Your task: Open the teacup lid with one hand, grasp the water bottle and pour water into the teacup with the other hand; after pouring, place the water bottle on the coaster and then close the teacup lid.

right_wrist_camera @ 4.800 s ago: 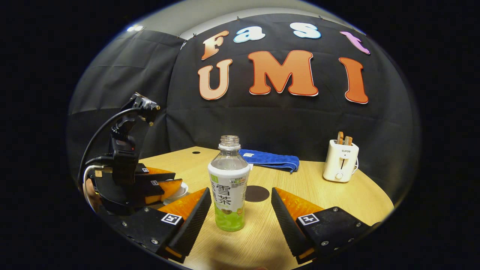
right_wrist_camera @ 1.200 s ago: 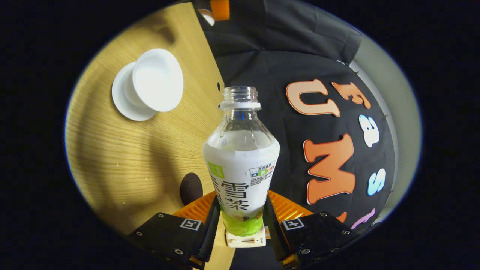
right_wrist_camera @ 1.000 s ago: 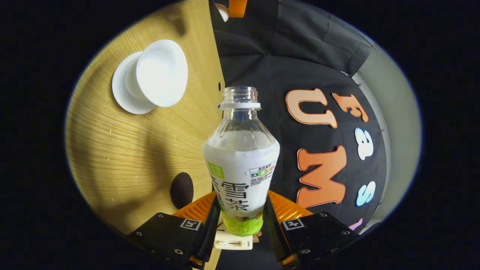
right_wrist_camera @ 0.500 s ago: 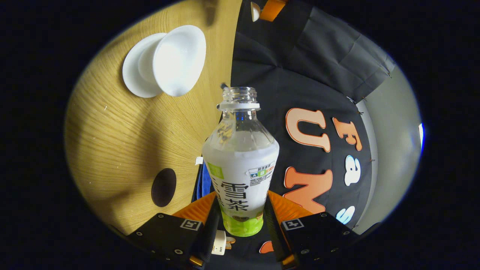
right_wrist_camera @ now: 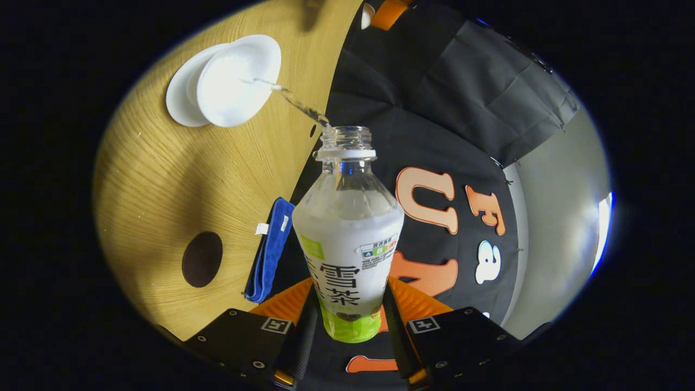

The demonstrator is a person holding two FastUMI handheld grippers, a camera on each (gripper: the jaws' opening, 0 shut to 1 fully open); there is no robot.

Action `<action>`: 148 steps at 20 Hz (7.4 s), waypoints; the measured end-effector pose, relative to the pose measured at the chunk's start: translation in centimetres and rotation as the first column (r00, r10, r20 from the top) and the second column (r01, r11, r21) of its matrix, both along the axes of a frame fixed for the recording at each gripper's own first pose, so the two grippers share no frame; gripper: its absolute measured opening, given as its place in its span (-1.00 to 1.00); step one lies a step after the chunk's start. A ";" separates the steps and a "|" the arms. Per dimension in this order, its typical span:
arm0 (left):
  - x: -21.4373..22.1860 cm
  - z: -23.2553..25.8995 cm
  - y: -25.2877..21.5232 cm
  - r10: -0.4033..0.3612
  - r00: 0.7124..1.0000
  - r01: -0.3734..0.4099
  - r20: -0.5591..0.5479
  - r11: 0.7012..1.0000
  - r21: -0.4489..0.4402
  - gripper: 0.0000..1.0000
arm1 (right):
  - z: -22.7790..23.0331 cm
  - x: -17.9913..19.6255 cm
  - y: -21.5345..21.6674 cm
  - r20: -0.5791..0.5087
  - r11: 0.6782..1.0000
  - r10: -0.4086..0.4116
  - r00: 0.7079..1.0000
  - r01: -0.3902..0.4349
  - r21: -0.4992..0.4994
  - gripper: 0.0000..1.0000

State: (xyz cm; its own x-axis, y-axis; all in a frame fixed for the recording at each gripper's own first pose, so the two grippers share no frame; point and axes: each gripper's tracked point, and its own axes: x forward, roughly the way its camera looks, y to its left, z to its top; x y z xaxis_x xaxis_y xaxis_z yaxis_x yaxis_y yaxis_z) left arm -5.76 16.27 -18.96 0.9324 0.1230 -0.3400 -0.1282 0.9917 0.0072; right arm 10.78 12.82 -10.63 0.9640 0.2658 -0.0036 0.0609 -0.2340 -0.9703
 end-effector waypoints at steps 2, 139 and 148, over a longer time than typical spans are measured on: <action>-0.1 -0.1 -0.2 -0.004 1.000 0.004 -0.002 1.000 -0.002 -0.46 | 0.8 0.1 0.1 0.027 0.999 0.016 1.000 -0.015 -0.030 0.19; 5.5 6.0 -21.5 -0.254 0.961 0.252 0.107 0.967 0.034 1.00 | 0.0 -6.1 -12.7 -0.459 -0.232 0.184 0.869 0.492 0.839 0.93; 5.9 12.8 -20.4 -0.199 0.951 0.208 0.235 0.978 -0.014 0.99 | 4.2 -8.9 -13.5 -0.400 -0.233 0.140 0.906 0.423 0.876 0.92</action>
